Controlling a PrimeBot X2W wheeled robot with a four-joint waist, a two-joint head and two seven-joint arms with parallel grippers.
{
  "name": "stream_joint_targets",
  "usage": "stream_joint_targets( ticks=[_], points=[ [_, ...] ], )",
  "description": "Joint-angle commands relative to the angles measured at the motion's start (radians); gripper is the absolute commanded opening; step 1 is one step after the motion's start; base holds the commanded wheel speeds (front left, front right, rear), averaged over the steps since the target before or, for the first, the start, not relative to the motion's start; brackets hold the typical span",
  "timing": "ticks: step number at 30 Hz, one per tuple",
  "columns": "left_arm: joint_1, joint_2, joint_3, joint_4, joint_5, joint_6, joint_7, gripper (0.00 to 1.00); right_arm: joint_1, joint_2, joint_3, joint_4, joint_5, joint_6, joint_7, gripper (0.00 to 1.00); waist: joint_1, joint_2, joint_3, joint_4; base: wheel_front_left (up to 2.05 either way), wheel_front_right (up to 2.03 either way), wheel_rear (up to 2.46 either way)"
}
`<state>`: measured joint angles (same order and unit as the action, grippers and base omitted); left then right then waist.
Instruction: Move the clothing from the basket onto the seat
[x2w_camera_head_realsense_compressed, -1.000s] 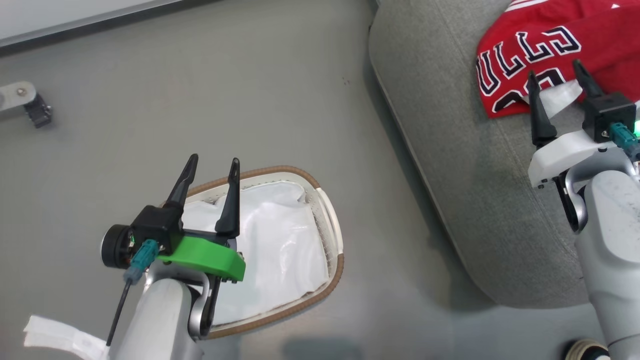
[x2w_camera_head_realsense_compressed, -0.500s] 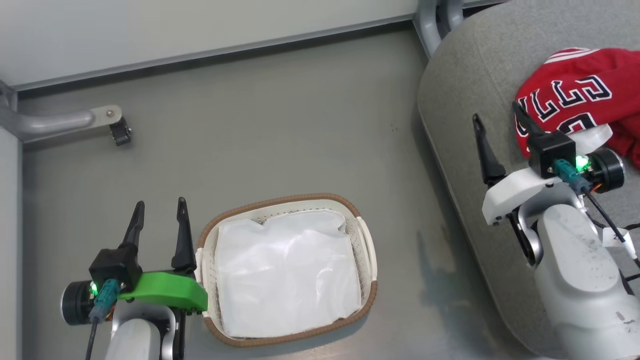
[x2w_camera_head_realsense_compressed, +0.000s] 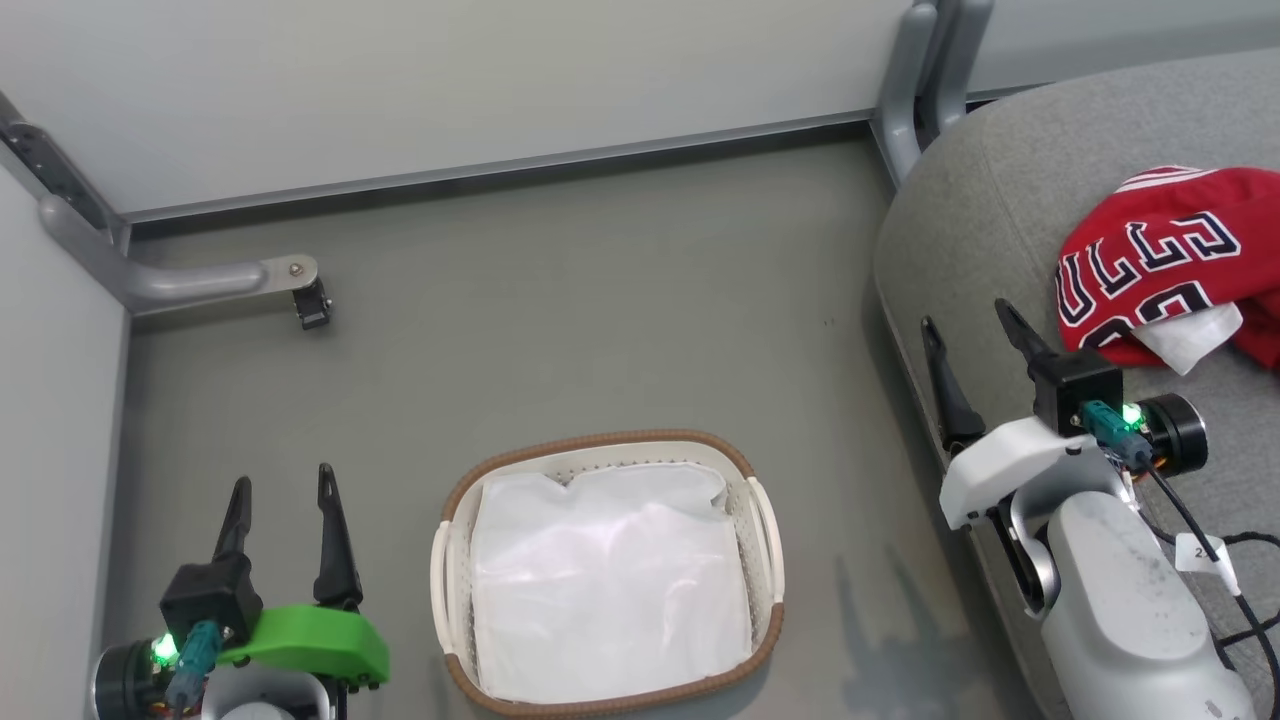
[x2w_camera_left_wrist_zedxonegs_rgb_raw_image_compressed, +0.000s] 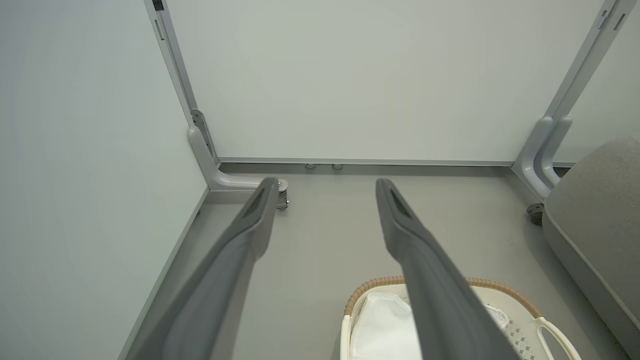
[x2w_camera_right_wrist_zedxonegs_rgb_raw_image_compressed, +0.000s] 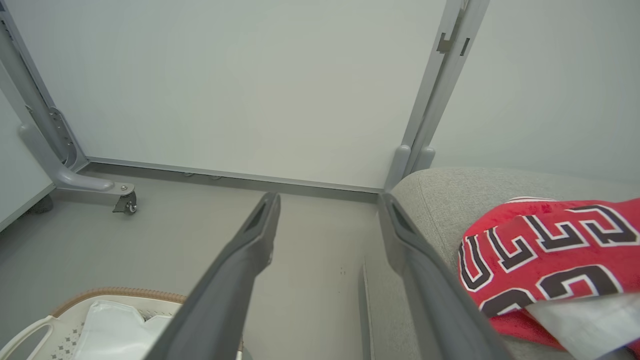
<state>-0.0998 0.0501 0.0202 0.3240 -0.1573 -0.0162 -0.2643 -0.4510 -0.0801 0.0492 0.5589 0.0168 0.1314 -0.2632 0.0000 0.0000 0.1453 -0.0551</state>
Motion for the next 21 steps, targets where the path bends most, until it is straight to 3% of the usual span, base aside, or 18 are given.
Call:
stream_joint_targets(
  ticks=[1,6,13,21],
  points=[
    [0.036,0.002,0.007,-0.003,0.020,0.012,0.000,1.00,0.041,0.005,-0.004,-0.014,0.010,-0.001,-0.002,1.00,0.0000,0.0000,-0.026,0.022,0.00,0.00,0.00],
    [0.079,0.002,0.016,-0.008,0.034,0.022,0.000,1.00,0.103,0.016,-0.012,-0.035,0.022,-0.001,-0.002,1.00,0.0000,0.0000,-0.059,0.040,0.00,0.00,0.00],
    [0.146,0.002,0.016,-0.016,0.009,-0.011,0.000,1.00,0.194,0.023,-0.024,-0.072,0.032,-0.001,-0.002,1.00,0.0000,0.0000,-0.102,0.051,0.00,0.00,0.00],
    [0.197,0.002,0.023,-0.041,0.003,-0.017,0.000,1.00,0.263,0.027,-0.006,-0.115,0.053,-0.001,-0.002,1.00,0.0000,0.0000,-0.125,0.045,0.00,0.00,0.00]
  ],
)
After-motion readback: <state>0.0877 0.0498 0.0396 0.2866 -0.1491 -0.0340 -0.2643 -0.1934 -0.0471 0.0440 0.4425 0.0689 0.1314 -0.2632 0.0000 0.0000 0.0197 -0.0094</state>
